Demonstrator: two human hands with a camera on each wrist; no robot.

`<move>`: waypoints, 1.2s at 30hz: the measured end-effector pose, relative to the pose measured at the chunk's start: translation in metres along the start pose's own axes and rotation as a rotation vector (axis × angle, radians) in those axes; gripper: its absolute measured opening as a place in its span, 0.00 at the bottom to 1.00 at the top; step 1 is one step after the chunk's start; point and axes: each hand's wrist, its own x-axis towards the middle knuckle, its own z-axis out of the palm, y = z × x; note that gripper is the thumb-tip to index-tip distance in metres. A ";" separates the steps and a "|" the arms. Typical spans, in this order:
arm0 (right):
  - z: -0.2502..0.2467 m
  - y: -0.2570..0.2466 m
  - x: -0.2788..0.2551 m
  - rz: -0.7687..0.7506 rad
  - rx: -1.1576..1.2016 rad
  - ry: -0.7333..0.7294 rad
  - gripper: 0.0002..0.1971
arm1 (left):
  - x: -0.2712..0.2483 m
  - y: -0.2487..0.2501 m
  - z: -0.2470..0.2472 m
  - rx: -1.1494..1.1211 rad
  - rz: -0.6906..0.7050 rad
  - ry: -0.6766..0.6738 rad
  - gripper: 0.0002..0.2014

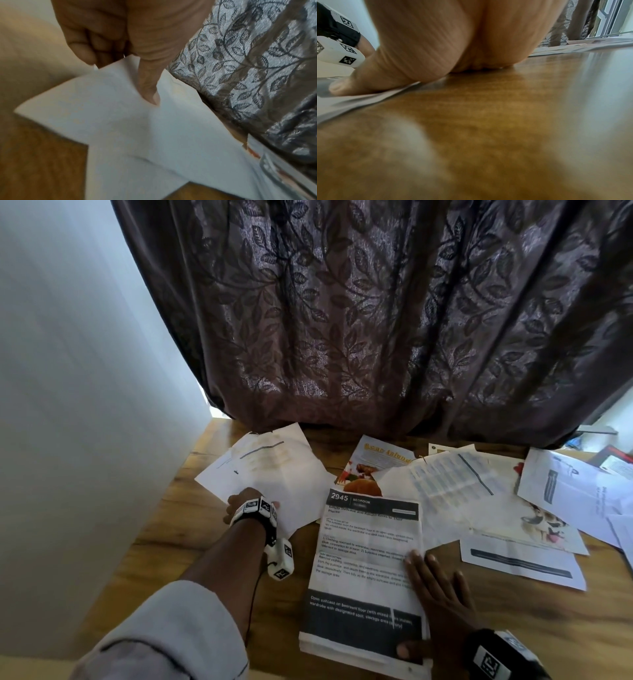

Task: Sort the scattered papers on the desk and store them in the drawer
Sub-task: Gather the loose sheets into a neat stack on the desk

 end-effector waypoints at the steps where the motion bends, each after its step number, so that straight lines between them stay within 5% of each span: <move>1: 0.000 0.000 0.000 0.000 0.006 0.001 0.74 | -0.001 0.000 -0.004 0.034 0.047 -0.032 0.30; 7: 0.001 0.000 0.000 0.003 0.014 0.006 0.76 | -0.002 -0.017 -0.033 0.180 0.224 0.064 0.15; 13: 0.004 0.003 0.002 -0.011 0.025 0.019 0.75 | 0.017 -0.034 -0.080 -0.198 0.286 0.250 0.11; 17: 0.006 0.005 0.002 -0.011 0.013 0.025 0.74 | -0.019 -0.031 -0.076 -0.892 0.288 0.013 0.11; 21: 0.009 0.005 0.004 -0.007 -0.004 0.042 0.74 | -0.066 -0.033 -0.046 -1.186 0.290 -0.349 0.05; 24: 0.010 0.004 0.006 -0.003 0.000 0.049 0.75 | -0.089 -0.039 -0.016 -1.063 0.419 -0.500 0.06; 28: 0.011 0.005 0.007 -0.016 -0.020 0.052 0.74 | -0.096 -0.061 0.021 -0.747 0.568 -0.602 0.28; 33: 0.013 0.005 0.007 0.000 -0.097 0.095 0.66 | -0.097 -0.079 0.040 -0.446 0.600 -0.674 0.38; 36: 0.009 0.009 0.006 -0.014 -0.080 0.071 0.72 | -0.098 -0.079 0.040 -0.337 0.593 -0.672 0.33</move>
